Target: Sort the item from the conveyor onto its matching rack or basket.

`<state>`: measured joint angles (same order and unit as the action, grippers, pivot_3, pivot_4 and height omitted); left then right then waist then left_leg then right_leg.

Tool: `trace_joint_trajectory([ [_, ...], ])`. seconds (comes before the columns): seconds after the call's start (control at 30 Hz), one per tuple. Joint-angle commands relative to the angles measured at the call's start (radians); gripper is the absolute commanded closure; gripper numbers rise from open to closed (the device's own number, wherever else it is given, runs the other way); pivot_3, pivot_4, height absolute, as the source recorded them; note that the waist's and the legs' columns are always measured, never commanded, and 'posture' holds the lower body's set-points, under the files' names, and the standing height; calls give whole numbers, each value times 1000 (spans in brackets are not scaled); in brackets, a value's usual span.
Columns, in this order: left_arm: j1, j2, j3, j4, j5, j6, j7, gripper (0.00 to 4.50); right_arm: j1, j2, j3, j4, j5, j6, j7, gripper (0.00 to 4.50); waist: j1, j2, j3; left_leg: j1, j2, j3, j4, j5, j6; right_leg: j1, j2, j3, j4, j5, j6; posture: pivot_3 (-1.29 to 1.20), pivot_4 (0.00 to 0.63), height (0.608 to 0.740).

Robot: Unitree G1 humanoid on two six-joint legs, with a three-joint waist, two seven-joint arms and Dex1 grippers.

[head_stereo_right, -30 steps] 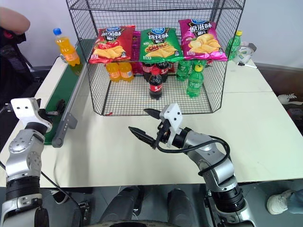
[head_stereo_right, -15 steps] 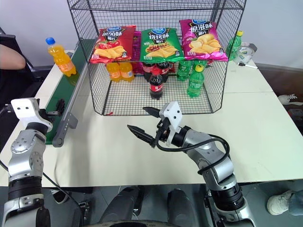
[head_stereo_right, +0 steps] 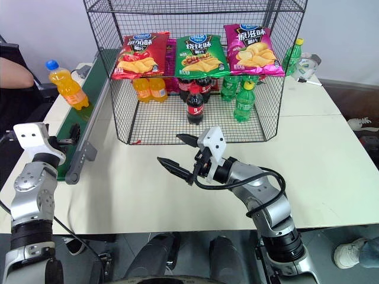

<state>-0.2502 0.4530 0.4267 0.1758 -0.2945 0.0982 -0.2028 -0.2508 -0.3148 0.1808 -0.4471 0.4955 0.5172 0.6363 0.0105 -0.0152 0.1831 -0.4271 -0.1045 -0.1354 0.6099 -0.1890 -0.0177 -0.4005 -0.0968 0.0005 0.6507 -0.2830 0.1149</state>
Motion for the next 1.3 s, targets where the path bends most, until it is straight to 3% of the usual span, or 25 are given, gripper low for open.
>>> trace_joint_trajectory([
  [0.03,-10,22,33,-18,-2,-29,5,30,-15,9,-3,-24,15,-15,8,0,0,0,0,0,0,0,0,0,0,0,0,0,0,0,0,0,150,740],
  [0.93,1,73,92,-6,14,-105,33,30,-21,12,-3,-19,21,-6,20,0,0,0,0,0,0,0,0,0,0,0,0,0,0,0,0,0,150,740],
  [1.13,1,74,92,-8,-9,-93,23,1974,-18,14,-4,-20,20,-7,18,0,0,0,0,0,0,0,0,0,0,0,0,0,0,0,0,0,150,740],
  [1.3,-8,89,104,-65,-29,-84,14,1980,-15,13,-5,-23,21,-5,17,0,0,0,0,0,0,0,0,0,0,0,0,0,0,0,0,0,150,740],
])
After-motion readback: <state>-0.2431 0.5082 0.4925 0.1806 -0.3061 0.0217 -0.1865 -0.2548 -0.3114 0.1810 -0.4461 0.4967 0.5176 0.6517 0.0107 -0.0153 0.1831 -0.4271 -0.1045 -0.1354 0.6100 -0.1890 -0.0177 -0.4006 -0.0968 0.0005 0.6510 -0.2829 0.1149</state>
